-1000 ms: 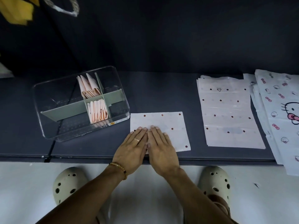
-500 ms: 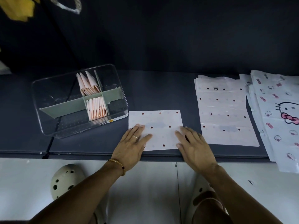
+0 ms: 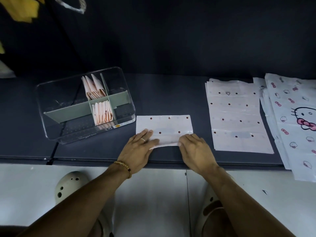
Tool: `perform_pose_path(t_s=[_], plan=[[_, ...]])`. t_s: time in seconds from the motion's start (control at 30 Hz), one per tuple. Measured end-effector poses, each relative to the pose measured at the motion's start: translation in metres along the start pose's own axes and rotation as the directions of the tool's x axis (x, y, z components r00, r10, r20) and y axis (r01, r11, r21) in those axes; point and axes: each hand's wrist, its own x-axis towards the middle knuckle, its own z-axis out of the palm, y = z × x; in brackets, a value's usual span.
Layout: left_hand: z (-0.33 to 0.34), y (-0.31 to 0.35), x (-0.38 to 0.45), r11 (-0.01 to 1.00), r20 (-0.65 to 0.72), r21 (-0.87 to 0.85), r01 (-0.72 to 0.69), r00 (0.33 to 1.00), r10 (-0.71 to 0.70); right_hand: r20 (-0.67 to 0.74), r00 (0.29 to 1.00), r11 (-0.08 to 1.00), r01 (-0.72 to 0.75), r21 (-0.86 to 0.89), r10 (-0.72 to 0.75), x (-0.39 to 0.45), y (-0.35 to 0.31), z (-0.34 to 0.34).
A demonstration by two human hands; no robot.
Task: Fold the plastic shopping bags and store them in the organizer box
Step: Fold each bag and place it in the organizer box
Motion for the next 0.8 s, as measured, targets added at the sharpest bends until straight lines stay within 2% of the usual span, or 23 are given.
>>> perform_pose_path(t_s=[0.1, 0.2, 0.3, 0.4, 0.47, 0.57, 0.7, 0.8], plan=[[-0.011, 0.002, 0.005, 0.998, 0.028, -0.047, 0.041, 0.999, -0.04, 0.115, 0.991, 0.997, -0.068, 0.041, 0.062, -0.001, 0.01, -0.004], [-0.023, 0.001, 0.007, 0.993, 0.04, -0.078, 0.086, 0.996, -0.083, 0.075, 0.978, 0.959, -0.206, 0.195, 0.195, 0.0, 0.016, -0.011], [-0.032, 0.0, 0.008, 0.941, -0.055, -0.235, 0.244, 0.963, -0.264, 0.167, 0.906, 0.832, -0.423, 0.359, 0.388, 0.007, 0.021, -0.017], [-0.028, -0.001, 0.008, 0.868, -0.014, -0.312, 0.385, 0.912, -0.41, 0.209, 0.824, 0.749, -0.566, 0.344, 0.526, 0.011, 0.024, -0.016], [-0.025, -0.002, 0.009, 0.826, -0.002, -0.314, 0.467, 0.87, -0.493, 0.208, 0.793, 0.725, -0.609, 0.321, 0.573, 0.014, 0.023, -0.012], [-0.022, -0.003, 0.012, 0.776, -0.002, -0.293, 0.558, 0.812, -0.584, 0.2, 0.781, 0.74, -0.624, 0.251, 0.591, 0.02, 0.02, -0.006], [-0.02, -0.006, 0.016, 0.69, 0.009, -0.333, 0.643, 0.734, -0.679, 0.172, 0.783, 0.757, -0.622, 0.201, 0.598, 0.026, 0.021, 0.0], [-0.021, -0.009, 0.017, 0.64, 0.035, -0.354, 0.682, 0.693, -0.72, 0.185, 0.759, 0.728, -0.651, 0.215, 0.625, 0.033, 0.022, -0.001]])
